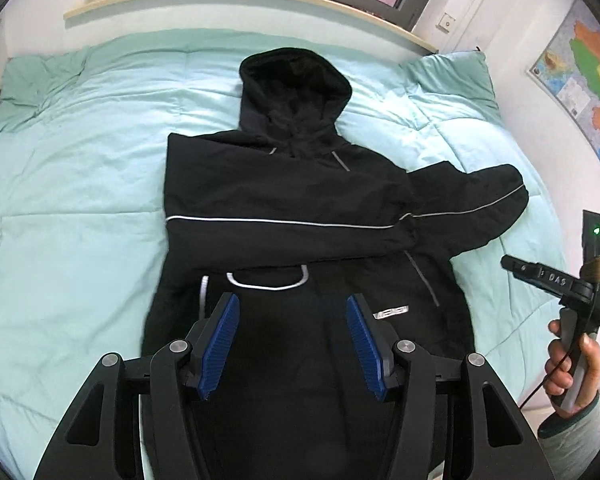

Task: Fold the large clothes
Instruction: 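Grasp the other sleeve cuff with the right gripper and lift it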

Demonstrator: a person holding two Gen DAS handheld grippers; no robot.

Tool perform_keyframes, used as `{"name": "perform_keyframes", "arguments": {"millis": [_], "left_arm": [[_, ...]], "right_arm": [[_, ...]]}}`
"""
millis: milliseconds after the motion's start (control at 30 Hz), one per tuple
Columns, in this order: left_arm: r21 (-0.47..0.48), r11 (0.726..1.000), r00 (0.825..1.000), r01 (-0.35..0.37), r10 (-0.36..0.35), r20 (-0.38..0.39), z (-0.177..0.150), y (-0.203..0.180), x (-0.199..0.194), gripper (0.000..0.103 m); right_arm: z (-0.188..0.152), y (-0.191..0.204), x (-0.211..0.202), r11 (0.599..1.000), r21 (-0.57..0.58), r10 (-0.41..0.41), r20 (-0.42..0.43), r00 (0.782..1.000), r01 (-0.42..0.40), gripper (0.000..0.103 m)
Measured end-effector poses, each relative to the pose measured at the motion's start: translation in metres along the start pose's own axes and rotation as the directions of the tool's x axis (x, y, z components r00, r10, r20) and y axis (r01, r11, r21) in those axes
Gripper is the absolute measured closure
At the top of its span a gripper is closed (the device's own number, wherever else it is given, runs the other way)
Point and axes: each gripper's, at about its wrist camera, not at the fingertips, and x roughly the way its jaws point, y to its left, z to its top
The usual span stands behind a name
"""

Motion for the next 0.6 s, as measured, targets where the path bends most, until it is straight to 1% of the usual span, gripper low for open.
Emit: {"name": "perform_keyframes", "arguments": {"millis": [67,167,233,400,533,600], "left_arm": [[-0.025,1.000,1.000,-0.005,0.005,0.006,-0.004,-0.018,0.002,0.045],[-0.074,0.997,1.000,0.025,-0.025,0.005,-0.009,-0.047,0.010,0.045],[-0.087,0.996,1.000,0.031,-0.031,-0.003,-0.013,-0.067,0.018,0.045],[-0.089,0.996,1.000,0.007,-0.008,-0.004,-0.018,-0.113,0.040,0.045],[-0.132,0.991,1.000,-0.007,0.005,-0.015,-0.016,-0.129,0.051,0.045],[-0.134,0.990,0.999,-0.035,0.032,-0.019,-0.010,-0.135,0.056,0.045]], "right_arm": [[0.010,-0.022,-0.010,1.000,-0.005,-0.006,0.008,1.000,0.006,0.035],[0.022,-0.061,-0.026,1.000,-0.017,-0.025,0.022,0.999,0.025,0.035],[0.032,-0.093,-0.032,0.999,0.001,-0.053,0.031,0.998,0.053,0.032],[0.065,-0.171,-0.038,0.994,0.083,-0.075,0.041,0.996,0.071,0.032],[0.109,-0.232,-0.040,0.984,0.150,-0.106,0.088,0.990,0.092,0.031],[0.133,-0.259,-0.035,0.978,0.178,-0.126,0.105,0.986,0.106,0.031]]}}
